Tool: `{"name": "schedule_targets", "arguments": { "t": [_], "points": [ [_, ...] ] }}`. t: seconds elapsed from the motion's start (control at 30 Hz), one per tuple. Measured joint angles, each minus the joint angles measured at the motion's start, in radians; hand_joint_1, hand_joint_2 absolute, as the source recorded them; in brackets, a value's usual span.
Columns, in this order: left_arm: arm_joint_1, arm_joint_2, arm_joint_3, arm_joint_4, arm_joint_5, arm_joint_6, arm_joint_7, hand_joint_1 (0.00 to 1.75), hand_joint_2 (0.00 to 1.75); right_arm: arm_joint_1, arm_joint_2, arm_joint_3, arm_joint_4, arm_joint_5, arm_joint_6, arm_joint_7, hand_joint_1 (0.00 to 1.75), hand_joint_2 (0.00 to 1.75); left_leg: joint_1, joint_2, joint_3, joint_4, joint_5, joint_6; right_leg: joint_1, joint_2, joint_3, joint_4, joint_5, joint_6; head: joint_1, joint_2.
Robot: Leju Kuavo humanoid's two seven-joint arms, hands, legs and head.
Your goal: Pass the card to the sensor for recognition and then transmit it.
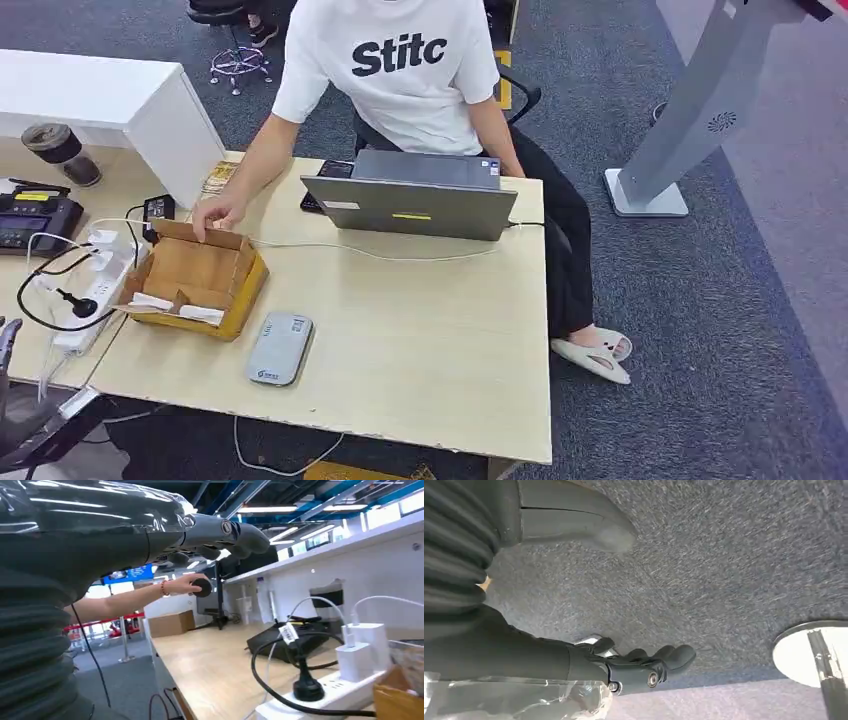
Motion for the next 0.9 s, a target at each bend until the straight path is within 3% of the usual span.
{"name": "schedule_targets", "arguments": {
  "t": [0.27,0.4,0.9],
  "points": [
    [-0.047,0.072,-0.035,0.123,-0.019,0.037,0.034,0.0,1.75,-0.006,-0.018,0.006,0.041,0.026,-0.003,0.002,0.0,1.75,0.0,0.001,0.0,0.0,0.0,0.0,0.0,0.0,-0.001,0.0,0.0,0.0,0.0,0.0],
    [-0.061,0.101,-0.111,0.149,-0.053,0.073,0.058,0.0,1.75,-0.009,-0.022,0.014,0.05,0.048,-0.002,-0.006,0.0,1.75,0.0,0.001,0.0,0.0,0.0,0.0,0.0,0.0,-0.001,0.0,0.0,0.0,0.0,0.0],
    [-0.067,0.162,-0.361,0.149,-0.075,0.089,0.124,0.0,1.75,-0.011,-0.032,0.031,0.069,0.07,-0.012,0.005,0.0,1.75,0.0,0.002,0.0,0.0,0.0,0.0,0.0,0.002,-0.001,0.0,0.0,0.0,0.0,0.0]
  ]
}}
